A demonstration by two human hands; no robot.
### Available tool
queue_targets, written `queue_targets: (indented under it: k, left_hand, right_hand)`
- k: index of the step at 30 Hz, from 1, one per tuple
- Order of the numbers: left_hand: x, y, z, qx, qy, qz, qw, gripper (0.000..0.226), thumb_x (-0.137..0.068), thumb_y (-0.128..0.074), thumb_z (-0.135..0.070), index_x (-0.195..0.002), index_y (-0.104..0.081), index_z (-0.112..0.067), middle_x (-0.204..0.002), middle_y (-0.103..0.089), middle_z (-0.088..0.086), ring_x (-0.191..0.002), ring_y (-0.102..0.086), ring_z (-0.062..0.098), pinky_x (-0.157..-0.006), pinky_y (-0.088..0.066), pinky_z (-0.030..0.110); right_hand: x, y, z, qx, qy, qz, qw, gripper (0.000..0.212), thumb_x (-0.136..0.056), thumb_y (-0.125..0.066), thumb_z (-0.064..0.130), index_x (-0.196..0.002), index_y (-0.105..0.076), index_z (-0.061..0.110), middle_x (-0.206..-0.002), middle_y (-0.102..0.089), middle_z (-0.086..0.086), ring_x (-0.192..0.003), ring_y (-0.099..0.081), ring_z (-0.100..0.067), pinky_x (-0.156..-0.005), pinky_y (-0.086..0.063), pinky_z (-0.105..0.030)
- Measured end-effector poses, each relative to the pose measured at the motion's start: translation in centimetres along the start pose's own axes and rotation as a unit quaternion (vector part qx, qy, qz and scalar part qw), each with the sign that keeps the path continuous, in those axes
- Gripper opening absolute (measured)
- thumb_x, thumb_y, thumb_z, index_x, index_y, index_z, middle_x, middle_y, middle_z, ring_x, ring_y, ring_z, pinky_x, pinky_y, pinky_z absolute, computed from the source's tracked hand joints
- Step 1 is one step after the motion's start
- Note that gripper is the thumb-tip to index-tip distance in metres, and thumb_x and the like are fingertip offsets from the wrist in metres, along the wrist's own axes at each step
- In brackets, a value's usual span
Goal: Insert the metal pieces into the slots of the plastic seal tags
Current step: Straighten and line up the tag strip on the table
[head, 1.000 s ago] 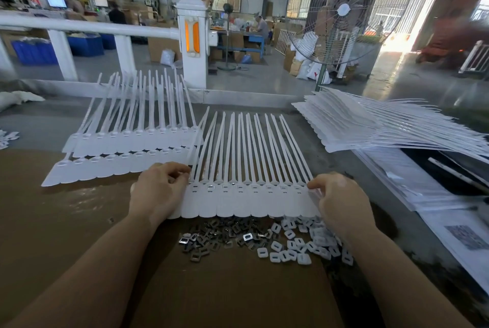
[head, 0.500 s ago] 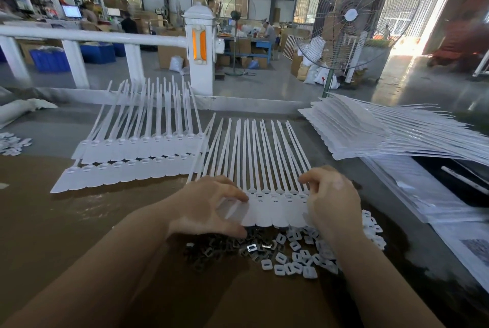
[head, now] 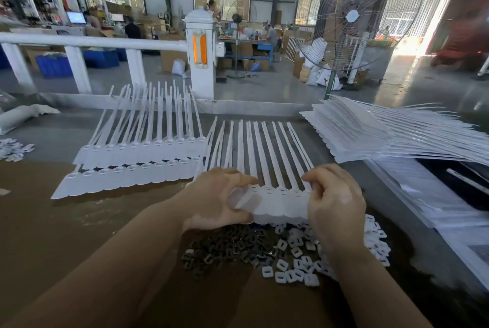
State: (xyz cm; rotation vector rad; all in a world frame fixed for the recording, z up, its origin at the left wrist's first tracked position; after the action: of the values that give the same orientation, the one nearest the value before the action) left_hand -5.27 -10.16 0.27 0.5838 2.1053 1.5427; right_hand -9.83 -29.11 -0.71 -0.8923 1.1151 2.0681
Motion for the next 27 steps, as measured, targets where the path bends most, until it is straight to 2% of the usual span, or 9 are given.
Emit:
queue_targets:
  k: [2, 6, 9, 11, 13, 18, 20, 23, 27]
  left_hand:
    - [-0.4, -0.4, 0.0, -0.002, 0.004, 0.006, 1.000, 0.066, -0.081, -0.063, -0.052, -0.139, -0.039, -0.032, -0.138, -0.043, -0.011, -0.126, -0.037, 0.010, -0.104, -0.027, 0.024]
    - [-0.5, -1.7, 0.7, 0.017, 0.028, 0.050, 0.998, 0.067, -0.079, -0.061, -0.059, -0.137, -0.042, -0.032, -0.138, -0.040, -0.011, -0.125, -0.037, 0.011, -0.109, -0.030, 0.040]
    - [-0.3, -1.7, 1.3, 0.090, 0.041, 0.040, 0.994, 0.067, -0.078, -0.056, -0.064, -0.134, -0.047, -0.028, -0.134, -0.044, -0.010, -0.121, -0.042, 0.009, -0.105, -0.035, 0.035]
    - [-0.1, -1.3, 1.9, 0.152, 0.061, -0.003, 0.986, 0.067, -0.077, -0.052, -0.066, -0.129, -0.054, -0.024, -0.124, -0.049, -0.011, -0.114, -0.048, 0.008, -0.099, -0.039, 0.027]
    - [0.1, -0.7, 3.0, 0.151, 0.095, -0.070, 0.981, 0.055, -0.083, -0.051, -0.060, -0.123, -0.059, -0.023, -0.113, -0.052, -0.013, -0.103, -0.050, 0.004, -0.089, -0.037, 0.020]
    - [0.3, 0.2, 7.2, 0.162, 0.216, -0.172, 0.947, 0.028, -0.092, -0.055, -0.035, -0.112, -0.065, -0.019, -0.113, -0.064, -0.004, -0.101, -0.054, 0.009, -0.089, -0.039, 0.026]
    - [0.3, 0.5, 8.9, 0.152, 0.253, -0.179, 0.938, 0.025, -0.093, -0.056, -0.033, -0.110, -0.066, -0.018, -0.113, -0.066, -0.001, -0.099, -0.054, 0.011, -0.087, -0.039, 0.027]
    - [0.2, 0.8, 11.0, 0.135, 0.289, -0.163, 0.934, 0.027, -0.093, -0.055, -0.032, -0.114, -0.065, -0.017, -0.120, -0.063, 0.005, -0.110, -0.055, 0.021, -0.089, -0.039, 0.030]
    - [-0.2, 1.5, 12.9, 0.084, 0.326, -0.138, 0.931, 0.030, -0.093, -0.055, -0.031, -0.118, -0.062, -0.016, -0.129, -0.057, 0.012, -0.118, -0.051, 0.031, -0.100, -0.042, 0.039]
  right_hand:
    - [0.1, -0.2, 0.0, 0.010, 0.021, 0.016, 1.000, 0.026, -0.067, -0.061, -0.019, -0.073, -0.069, 0.005, -0.076, -0.065, -0.003, -0.073, -0.061, -0.022, -0.071, -0.049, -0.039]
    - [0.6, -1.3, 0.0, 0.036, 0.061, 0.115, 0.991, 0.026, -0.064, -0.067, -0.015, -0.077, -0.071, 0.007, -0.077, -0.068, -0.002, -0.073, -0.064, -0.023, -0.074, -0.046, -0.035]
    - [0.9, -2.0, 0.3, 0.036, 0.065, 0.185, 0.980, 0.016, -0.073, -0.068, -0.003, -0.083, -0.071, 0.008, -0.080, -0.070, -0.003, -0.075, -0.064, -0.022, -0.076, -0.047, -0.034]
    - [1.0, -2.3, 0.5, 0.039, 0.073, 0.213, 0.973, 0.008, -0.083, -0.063, 0.008, -0.085, -0.071, 0.009, -0.079, -0.070, -0.002, -0.075, -0.063, -0.021, -0.076, -0.049, -0.035]
    - [0.9, -2.7, 0.6, 0.057, 0.077, 0.249, 0.964, 0.018, -0.091, -0.055, 0.019, -0.083, -0.069, 0.012, -0.077, -0.067, 0.000, -0.073, -0.060, -0.019, -0.076, -0.046, -0.035]
    - [0.9, -2.8, 1.0, 0.075, 0.081, 0.244, 0.963, 0.031, -0.094, -0.051, 0.029, -0.070, -0.063, 0.013, -0.069, -0.062, 0.001, -0.068, -0.057, -0.020, -0.072, -0.043, -0.034]
    - [1.0, -3.0, 1.1, 0.082, 0.079, 0.268, 0.957, 0.034, -0.096, -0.043, 0.035, -0.079, -0.066, 0.016, -0.082, -0.065, 0.004, -0.081, -0.058, -0.016, -0.079, -0.041, -0.033]
    - [1.2, -3.3, 1.1, 0.103, 0.080, 0.298, 0.946, 0.042, -0.098, -0.030, 0.044, -0.099, -0.067, 0.024, -0.107, -0.064, 0.012, -0.104, -0.053, -0.008, -0.091, -0.034, -0.028]
    - [1.3, -3.6, 1.1, 0.121, 0.076, 0.327, 0.934, 0.050, -0.096, -0.018, 0.050, -0.110, -0.062, 0.030, -0.115, -0.060, 0.016, -0.109, -0.049, -0.004, -0.095, -0.031, -0.026]
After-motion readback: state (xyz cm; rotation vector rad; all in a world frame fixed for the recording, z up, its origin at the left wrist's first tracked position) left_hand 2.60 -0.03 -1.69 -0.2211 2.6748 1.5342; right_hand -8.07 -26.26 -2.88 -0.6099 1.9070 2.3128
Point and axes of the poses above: each hand's wrist, its own x-axis away from the middle knuckle, its own y-axis out of the back of the hand, z = x × y, the point moved 2 cm from there along -x, towards the middle knuckle
